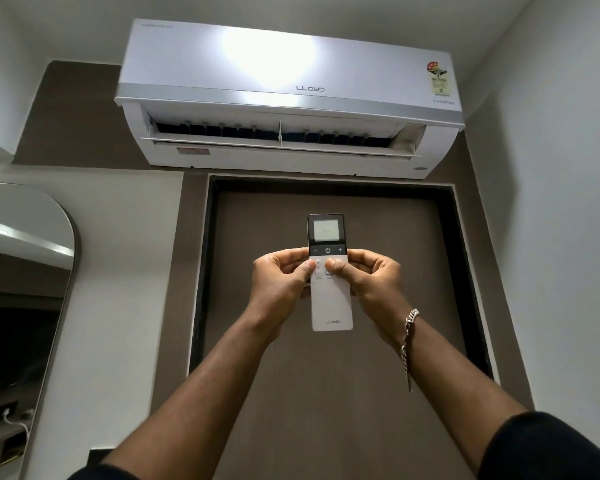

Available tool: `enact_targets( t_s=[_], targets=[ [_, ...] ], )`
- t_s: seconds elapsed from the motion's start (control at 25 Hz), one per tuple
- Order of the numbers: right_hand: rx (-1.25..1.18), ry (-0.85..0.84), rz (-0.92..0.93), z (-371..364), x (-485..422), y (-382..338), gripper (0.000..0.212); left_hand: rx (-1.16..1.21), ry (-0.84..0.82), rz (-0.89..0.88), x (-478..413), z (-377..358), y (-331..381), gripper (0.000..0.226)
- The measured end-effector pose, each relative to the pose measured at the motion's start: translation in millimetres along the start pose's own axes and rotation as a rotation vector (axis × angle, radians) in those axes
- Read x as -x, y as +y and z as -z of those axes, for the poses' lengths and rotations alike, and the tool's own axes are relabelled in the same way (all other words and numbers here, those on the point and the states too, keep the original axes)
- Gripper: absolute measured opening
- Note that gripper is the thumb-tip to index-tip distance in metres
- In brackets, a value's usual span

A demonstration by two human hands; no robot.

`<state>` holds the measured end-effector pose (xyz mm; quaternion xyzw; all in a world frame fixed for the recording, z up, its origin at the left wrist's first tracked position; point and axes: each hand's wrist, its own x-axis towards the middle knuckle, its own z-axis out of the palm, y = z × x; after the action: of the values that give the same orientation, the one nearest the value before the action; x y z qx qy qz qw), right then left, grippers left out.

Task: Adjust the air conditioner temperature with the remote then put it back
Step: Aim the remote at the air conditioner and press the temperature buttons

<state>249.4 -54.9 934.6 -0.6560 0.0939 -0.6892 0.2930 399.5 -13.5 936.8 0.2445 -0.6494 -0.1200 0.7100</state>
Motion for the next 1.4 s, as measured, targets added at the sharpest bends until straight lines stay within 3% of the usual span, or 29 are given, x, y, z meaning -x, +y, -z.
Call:
enact_targets(
  t_s=[0.16,0.32,0.56,0.8,1.0,1.24,1.4],
  targets=[
    [-0.003,-0.031,-0.019,1.9,1.5,-2.7,0.039,0.022,0.002,-0.019,-1.4,1.6,-0.3,0.027],
    [-0.002,-0.043,-0.025,5.1,3.0,-2.9,0.025,0.034,-0.022,-0.028,-0.1,1.1,0.1,0.018],
    [0.009,-0.049,-0.023,8.1,3.9,-5.5,0.04,0.035,-0.022,-0.03,2.5,-1.5,1.9,0.026],
    [-0.014,-0.04,-0.022,9.5,4.7,-8.6,0.042,0.049,-0.027,-0.035,4.1,-6.1,3.7,0.021],
    [-0.038,-0.041,-0.02,9.9,5.0,-14.3,0.041,0.045,-0.008,-0.016,2.3,-7.5,7.8,0.031],
    [-0.036,-0.031,-0.034,9.0,9.2,-13.5,0.046,0.023,0.017,0.032,2.2,-9.6,10.6,0.006],
    [-0.026,-0.033,-0.03,8.8,10.3,-14.3,0.047,-0.002,0.056,0.047,-2.1,-13.4,15.1,0.012]
  ],
)
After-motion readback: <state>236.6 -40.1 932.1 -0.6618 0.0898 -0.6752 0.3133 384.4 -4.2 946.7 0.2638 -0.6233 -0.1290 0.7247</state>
